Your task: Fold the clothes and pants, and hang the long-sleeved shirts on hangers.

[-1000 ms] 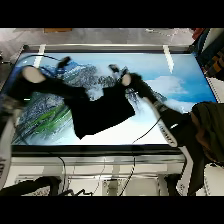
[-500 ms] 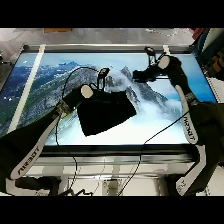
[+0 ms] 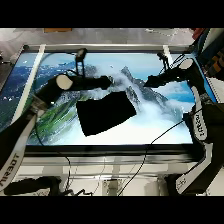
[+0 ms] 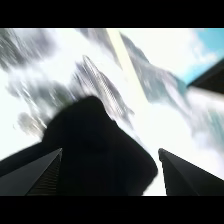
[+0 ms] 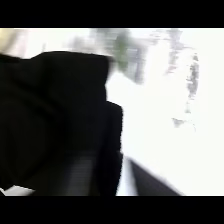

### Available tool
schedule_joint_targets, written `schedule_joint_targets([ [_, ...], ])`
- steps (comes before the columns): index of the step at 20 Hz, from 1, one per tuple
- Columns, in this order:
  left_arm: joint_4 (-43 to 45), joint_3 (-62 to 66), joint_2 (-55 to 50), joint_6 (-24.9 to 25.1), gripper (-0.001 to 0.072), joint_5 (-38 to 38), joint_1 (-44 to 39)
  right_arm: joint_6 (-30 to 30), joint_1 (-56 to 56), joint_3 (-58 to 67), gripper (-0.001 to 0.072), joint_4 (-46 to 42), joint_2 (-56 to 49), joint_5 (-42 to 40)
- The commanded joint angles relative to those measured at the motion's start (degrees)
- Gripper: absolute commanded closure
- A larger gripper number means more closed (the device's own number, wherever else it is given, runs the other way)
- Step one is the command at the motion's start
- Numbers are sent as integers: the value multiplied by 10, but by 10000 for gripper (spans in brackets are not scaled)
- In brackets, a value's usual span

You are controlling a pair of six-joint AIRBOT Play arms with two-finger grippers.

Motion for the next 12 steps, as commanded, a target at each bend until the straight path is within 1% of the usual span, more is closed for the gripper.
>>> schedule_joint_targets([
  [1, 19, 0, 37, 0, 7, 0, 35, -36, 52, -28, 14, 1, -1, -65],
  [2, 19, 0, 42, 0, 8, 0, 38, -31, 79, -28, 14, -43, -1, -85],
  [4, 19, 0, 44, 0, 8, 0, 38, -1, 131, -28, 16, -113, -2, -118],
  [6, 19, 0, 44, 0, 8, 0, 34, 25, 173, -28, 17, -136, -4, -156],
  [7, 19, 0, 44, 0, 8, -1, 33, 26, 189, -28, 17, -140, -7, -169],
  [10, 19, 0, 44, 0, 8, -10, 32, 26, 228, -28, 20, -192, -24, -182],
  [12, 19, 0, 44, 0, 8, -15, 32, 26, 238, -28, 20, -209, -36, -181],
])
